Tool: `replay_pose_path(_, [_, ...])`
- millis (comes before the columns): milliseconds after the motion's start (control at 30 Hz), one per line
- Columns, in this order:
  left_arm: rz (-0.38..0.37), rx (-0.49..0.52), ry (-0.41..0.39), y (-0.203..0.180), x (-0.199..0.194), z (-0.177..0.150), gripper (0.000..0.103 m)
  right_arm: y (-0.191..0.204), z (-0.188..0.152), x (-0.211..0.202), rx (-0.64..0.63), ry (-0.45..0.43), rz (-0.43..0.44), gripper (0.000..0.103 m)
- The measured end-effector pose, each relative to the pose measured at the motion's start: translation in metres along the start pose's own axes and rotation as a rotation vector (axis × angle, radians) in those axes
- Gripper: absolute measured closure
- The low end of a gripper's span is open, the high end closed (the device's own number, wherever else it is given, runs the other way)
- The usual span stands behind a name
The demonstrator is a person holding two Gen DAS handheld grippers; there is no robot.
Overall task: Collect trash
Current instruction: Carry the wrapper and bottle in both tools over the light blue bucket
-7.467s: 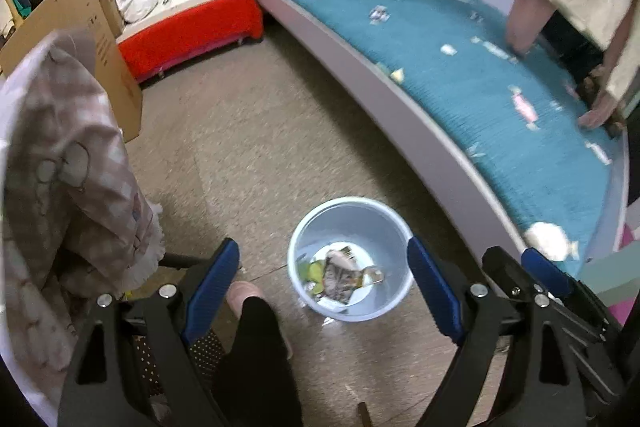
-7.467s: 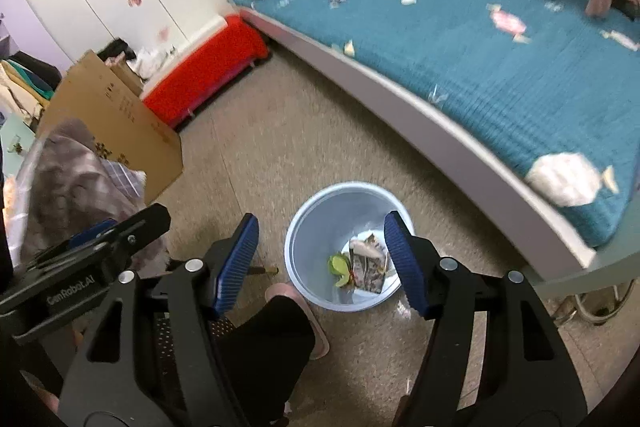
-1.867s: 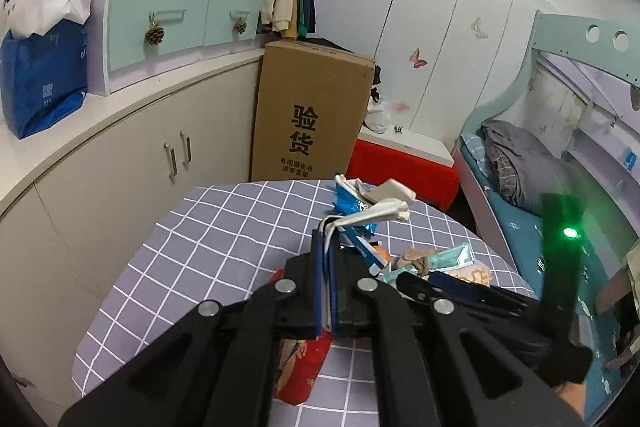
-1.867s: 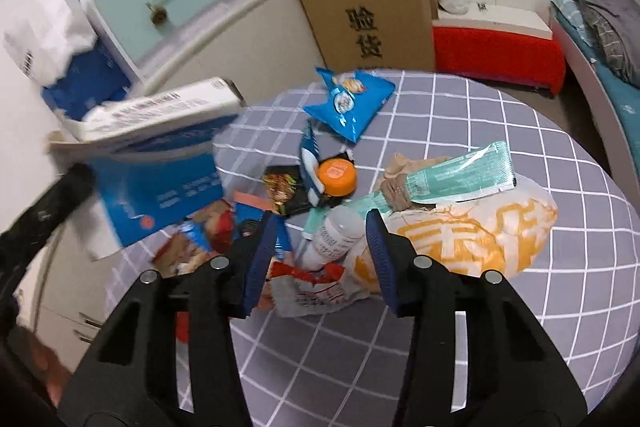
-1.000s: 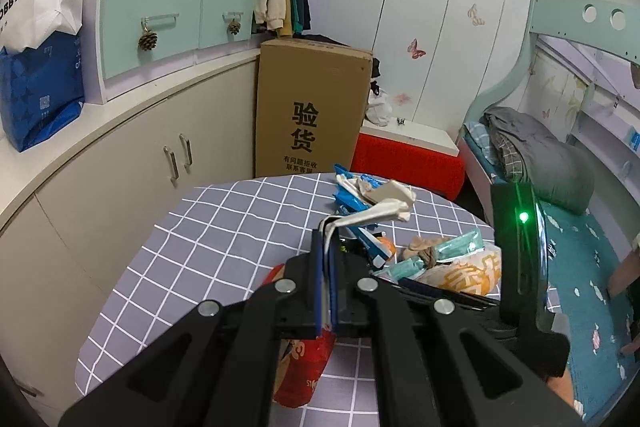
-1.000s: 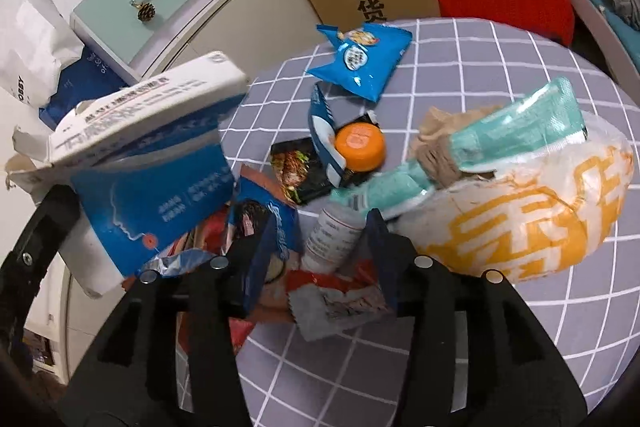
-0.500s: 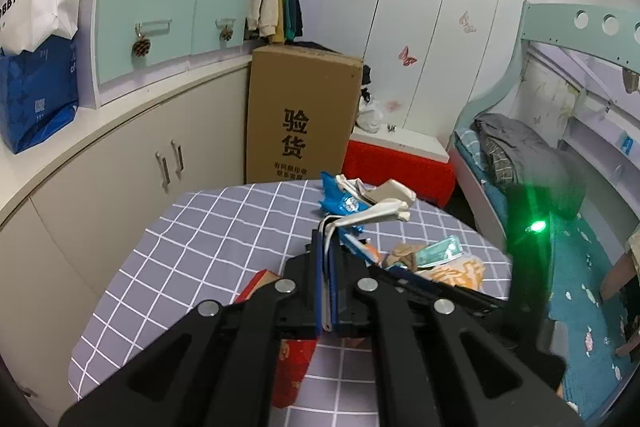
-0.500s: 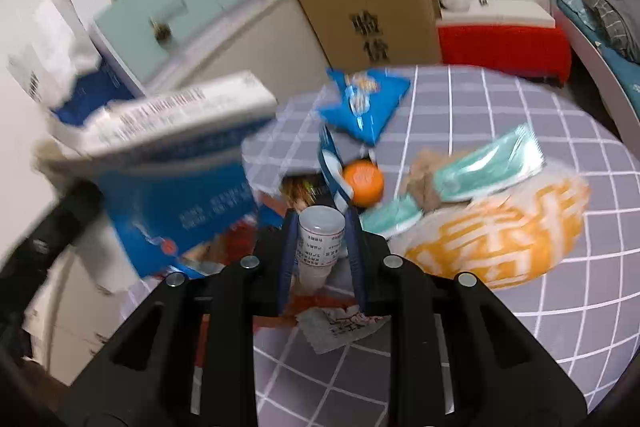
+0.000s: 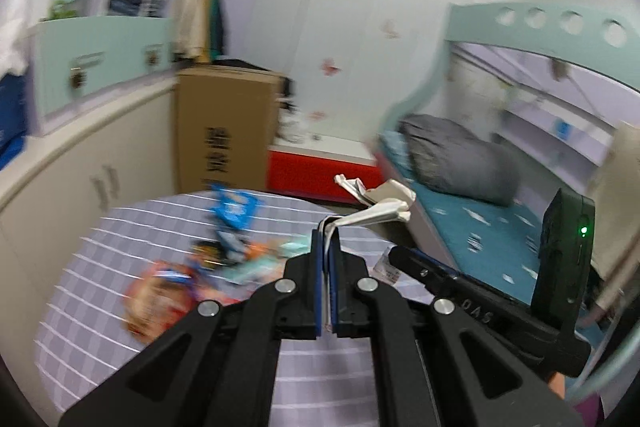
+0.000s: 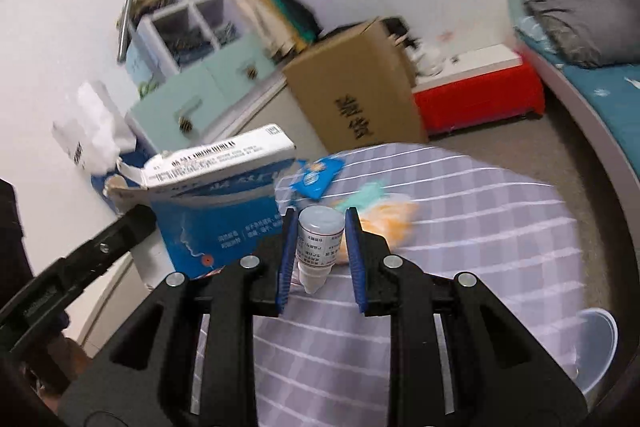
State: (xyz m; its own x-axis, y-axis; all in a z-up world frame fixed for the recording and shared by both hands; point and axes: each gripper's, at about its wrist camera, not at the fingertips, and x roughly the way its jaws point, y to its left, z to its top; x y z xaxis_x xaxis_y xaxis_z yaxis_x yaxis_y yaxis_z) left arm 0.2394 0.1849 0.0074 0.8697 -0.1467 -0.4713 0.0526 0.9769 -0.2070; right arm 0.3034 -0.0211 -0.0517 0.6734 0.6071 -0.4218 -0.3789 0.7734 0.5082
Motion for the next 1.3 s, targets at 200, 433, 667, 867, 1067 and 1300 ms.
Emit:
replay_pose_path(200, [-0.159,0.099,0.079,-0.107,0.02,-0.038,0.1,-0.078,-0.02,-0.097,0.069,-0.102,-0.13,0.079])
replay_pose_path(433, [-0.296,0.197,0.274,-0.224,0.085,-0.111,0.1,-0.185,-0.079,-0.173,0.185,-0.122,-0.363,0.079])
replay_pose_path(667, [-0.296,0.26,0.544,-0.288,0.182,-0.204,0.1,-0.289,-0.147,-0.187,0.371,-0.07,-0.521,0.079])
replay_pose_path(867, [-0.27,0.317,0.713,-0.317,0.256,-0.27,0.1,-0.347,-0.183,-0.174,0.453,-0.027,-0.612,0.079])
replay_pose_path(1067, [-0.307,0.313,0.834,-0.335,0.308,-0.309,0.084,-0.376,-0.198,-0.166,0.499,-0.008,-0.649,0.079])
replay_pose_path(1300, [-0.203,0.325,0.816,-0.323,0.318,-0.318,0.038,-0.394,-0.213,-0.156,0.529,0.022,-0.652,0.079])
